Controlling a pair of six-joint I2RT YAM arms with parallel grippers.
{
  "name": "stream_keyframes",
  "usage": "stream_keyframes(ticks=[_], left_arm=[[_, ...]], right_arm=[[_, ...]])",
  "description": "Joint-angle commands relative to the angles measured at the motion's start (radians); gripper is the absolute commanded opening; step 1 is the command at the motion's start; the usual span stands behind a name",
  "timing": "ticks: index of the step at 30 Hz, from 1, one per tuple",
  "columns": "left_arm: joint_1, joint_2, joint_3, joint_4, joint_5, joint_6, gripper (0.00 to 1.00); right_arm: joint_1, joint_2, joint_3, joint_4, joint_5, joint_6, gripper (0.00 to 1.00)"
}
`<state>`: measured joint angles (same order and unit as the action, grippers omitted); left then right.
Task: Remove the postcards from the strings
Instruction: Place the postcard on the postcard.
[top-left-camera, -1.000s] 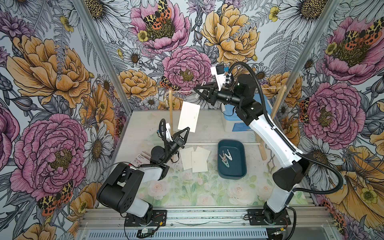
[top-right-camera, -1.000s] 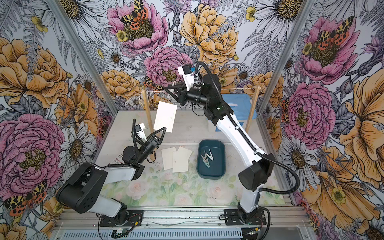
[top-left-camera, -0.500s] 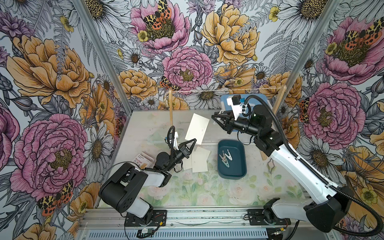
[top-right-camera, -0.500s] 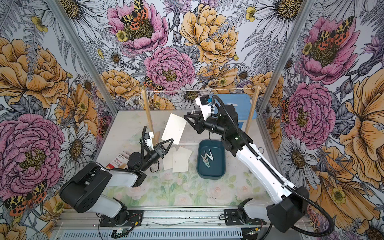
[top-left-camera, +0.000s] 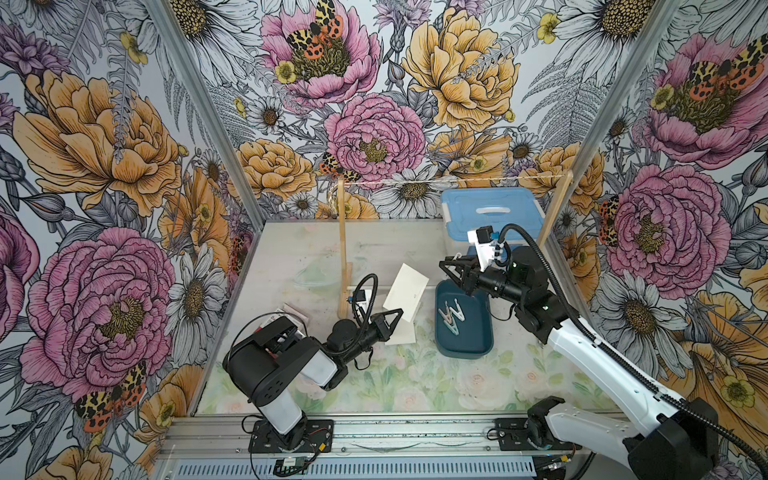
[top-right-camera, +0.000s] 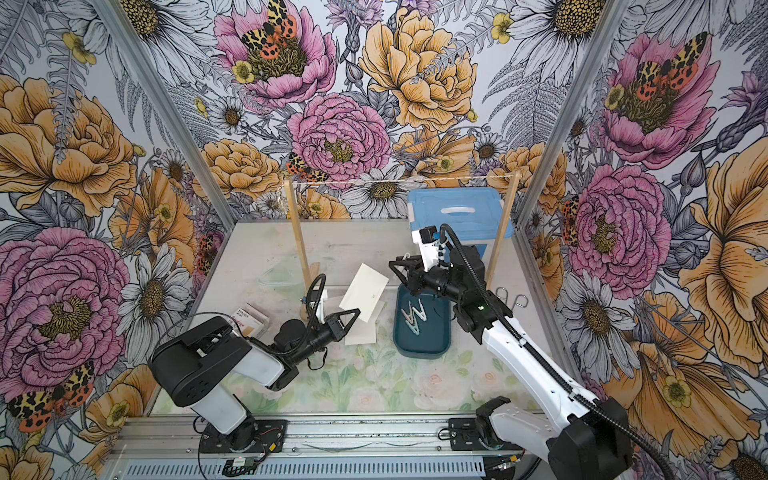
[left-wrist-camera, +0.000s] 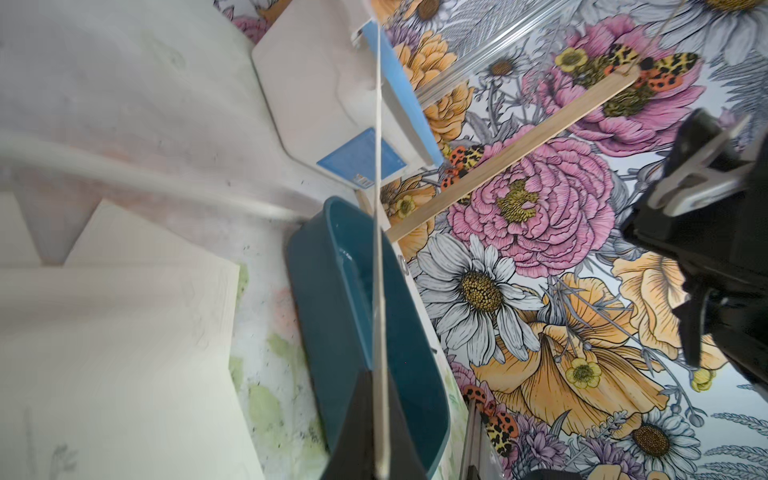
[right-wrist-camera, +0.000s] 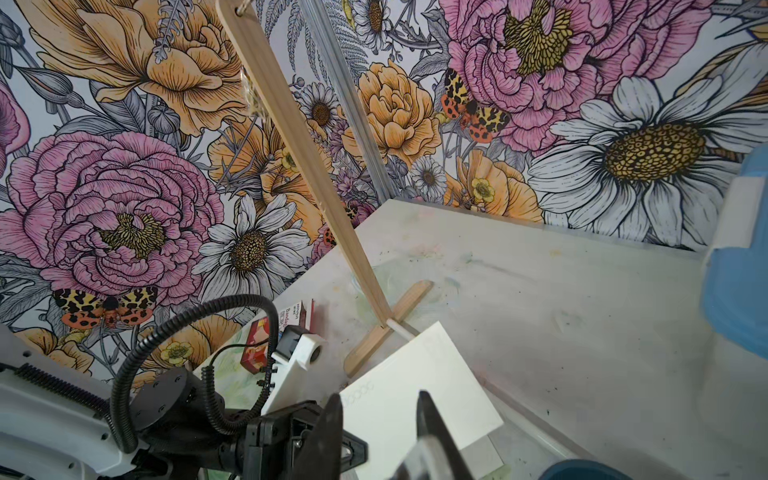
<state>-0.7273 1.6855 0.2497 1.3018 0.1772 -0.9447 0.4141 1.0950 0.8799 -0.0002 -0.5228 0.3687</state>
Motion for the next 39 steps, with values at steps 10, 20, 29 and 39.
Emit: stream_keyframes(ticks=[10, 20, 29, 39], left_arm=[[-0.079, 0.168, -0.044, 0.085, -0.151, -0.114, 0.00], [-0.080, 0.085, -0.052, -0.026, -0.190, -0.102, 0.45], [-0.065, -0.222, -0.018, -0.524, -0.264, -0.027, 0.58], [-0.016, -0.592, 0.013, -1.076, -0.342, 0.042, 0.69]], right_arm=[[-0.017, -0.036, -0.106, 0.048, 0.021, 0.044, 0.29], [-0.020, -0.027, -0.159, 0.068, 0.029, 0.056, 0.29], [-0.029, -0.004, -0.163, 0.067, 0.036, 0.058, 0.29], [-0.038, 0.033, -0.171, 0.074, 0.046, 0.063, 0.29]])
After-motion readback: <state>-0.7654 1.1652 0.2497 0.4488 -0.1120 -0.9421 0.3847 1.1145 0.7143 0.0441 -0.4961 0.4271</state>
